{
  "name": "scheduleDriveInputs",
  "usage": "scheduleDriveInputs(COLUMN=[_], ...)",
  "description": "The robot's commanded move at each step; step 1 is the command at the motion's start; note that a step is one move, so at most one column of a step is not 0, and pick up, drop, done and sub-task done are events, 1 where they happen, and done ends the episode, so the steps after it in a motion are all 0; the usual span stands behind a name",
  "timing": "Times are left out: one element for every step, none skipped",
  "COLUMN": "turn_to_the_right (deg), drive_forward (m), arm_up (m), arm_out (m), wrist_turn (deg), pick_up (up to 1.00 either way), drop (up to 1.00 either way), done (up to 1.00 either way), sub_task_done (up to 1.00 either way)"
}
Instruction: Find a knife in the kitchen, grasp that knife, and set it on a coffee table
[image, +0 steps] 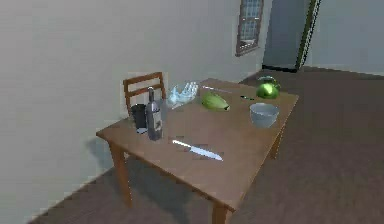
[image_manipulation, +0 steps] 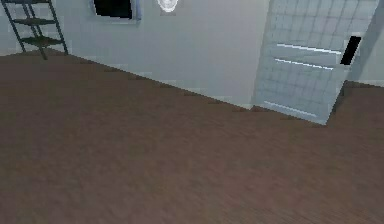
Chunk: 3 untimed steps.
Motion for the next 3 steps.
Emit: scheduleDriveInputs(turn_to_the_right=[45.0,45.0,45.0], drive_forward=[0.0,0.0,0.0], arm_up=[0.0,0.0,0.0], arm_out=[0.0,0.0,0.0], wrist_turn=[0.0,0.0,0.0], pick_up=[0.0,0.0,0.0], drop=[0.0,0.0,0.0], done=[0.0,0.0,0.0], sub_task_done=[0.0,0.0,0.0])
